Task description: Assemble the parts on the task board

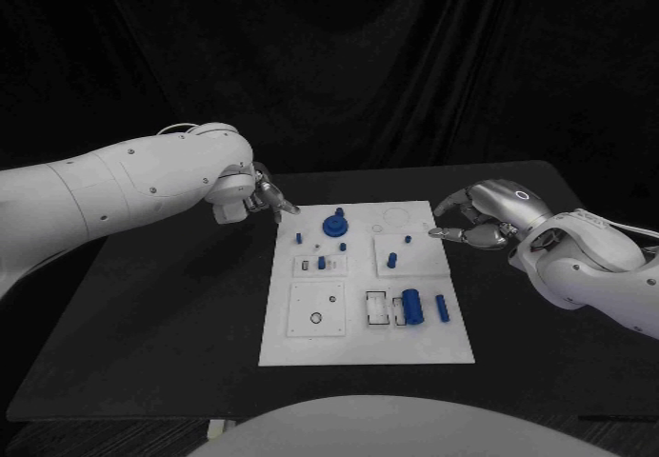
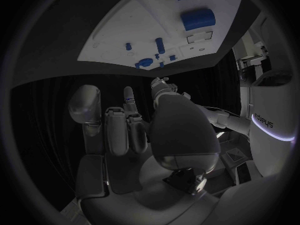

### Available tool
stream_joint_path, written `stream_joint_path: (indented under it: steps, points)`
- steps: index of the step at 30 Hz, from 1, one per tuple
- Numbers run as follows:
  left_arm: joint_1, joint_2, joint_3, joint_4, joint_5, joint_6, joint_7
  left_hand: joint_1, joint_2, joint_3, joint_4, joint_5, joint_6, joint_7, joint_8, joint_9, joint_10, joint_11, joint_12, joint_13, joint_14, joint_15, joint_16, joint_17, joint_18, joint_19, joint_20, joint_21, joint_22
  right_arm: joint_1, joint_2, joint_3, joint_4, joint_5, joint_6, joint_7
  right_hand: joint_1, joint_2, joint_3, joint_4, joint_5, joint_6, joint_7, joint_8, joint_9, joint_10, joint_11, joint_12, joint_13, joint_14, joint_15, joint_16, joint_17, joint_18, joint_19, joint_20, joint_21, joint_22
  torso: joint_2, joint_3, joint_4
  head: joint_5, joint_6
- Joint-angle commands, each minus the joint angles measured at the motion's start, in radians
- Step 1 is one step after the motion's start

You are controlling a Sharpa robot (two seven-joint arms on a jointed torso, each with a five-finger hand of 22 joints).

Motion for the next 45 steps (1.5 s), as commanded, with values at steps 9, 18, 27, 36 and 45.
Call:
stream_joint_path:
  steps: [9,18,27,36,45]
  points:
    - [-0.036,0.034,0.001,-0.055,0.003,0.024,0.075,0.002,0.01,-0.022,0.008,0.001,-0.052,0.015,-0.017,0.01,0.106,0.02,0.003,0.263,0.106,0.017,0.003,0.263,-0.011,0.016,0.019,-0.008,0.198,-0.003,-0.005,0.001,0.013,0.003,0.001,0.005,-0.004,0.009,-0.003,0.002,0.005,0.009,0.001,-0.002,-0.001,0.108,0.006,0.003,0.263,0.07,0.01,-0.004,0.11,0.004,0.0,0.004,-0.003,0.121,0.018,-0.0106,-0.0039,0.014,0.0]
    - [-0.055,0.05,0.001,-0.081,0.003,0.021,0.079,0.024,0.019,-0.026,-0.001,0.006,-0.093,0.029,-0.036,0.009,0.106,0.033,0.003,0.263,0.106,0.028,0.003,0.263,-0.009,0.01,0.029,-0.016,0.196,-0.004,-0.007,0.001,0.019,0.003,0.0,0.006,-0.004,0.009,-0.003,0.002,0.005,0.009,0.001,-0.002,-0.001,0.108,0.006,0.003,0.263,0.07,0.01,-0.004,0.11,0.004,0.0,0.004,-0.003,0.121,0.018,-0.0095,-0.0062,0.012,0.0]
    - [-0.063,0.062,0.001,-0.093,0.003,0.035,0.085,0.038,0.022,-0.024,-0.011,0.019,-0.103,0.033,-0.04,0.01,0.106,0.037,0.003,0.263,0.106,0.033,0.003,0.263,-0.008,0.006,0.034,-0.021,0.195,-0.004,-0.006,0.001,0.021,0.003,-0.001,0.006,-0.004,0.009,-0.003,0.002,0.005,0.009,0.001,-0.002,-0.001,0.108,0.006,0.003,0.263,0.07,0.01,-0.004,0.11,0.004,0.0,0.004,-0.003,0.121,0.018,-0.0062,-0.0054,0.012,0.0]
    - [-0.07,0.069,0.001,-0.097,0.003,0.036,0.097,0.057,0.028,-0.021,-0.028,0.047,-0.102,0.035,-0.039,0.012,0.106,0.04,0.003,0.263,0.106,0.037,0.003,0.263,-0.007,0.001,0.039,-0.026,0.194,-0.004,-0.007,0.001,0.02,0.003,0.0,0.004,-0.004,0.009,-0.003,0.002,0.004,0.009,0.001,-0.003,-0.002,0.108,0.006,0.003,0.263,0.07,0.01,-0.005,0.108,0.005,0.0,0.004,-0.005,0.121,0.018,-0.0072,-0.0056,0.007,0.0]
    - [-0.074,0.077,0.001,-0.105,0.003,0.042,0.103,0.076,0.036,-0.013,-0.046,0.085,-0.101,0.035,-0.04,0.012,0.106,0.04,0.003,0.263,0.106,0.038,0.003,0.263,-0.005,-0.002,0.042,-0.031,0.194,-0.004,-0.003,0.001,0.016,0.003,0.003,0.003,-0.004,0.01,-0.003,0.001,0.004,0.01,0.002,-0.003,-0.002,0.108,0.007,0.003,0.263,0.07,0.01,-0.005,0.108,0.005,0.0,0.005,-0.004,0.121,0.018,-0.0084,-0.0046,0.01,0.0]
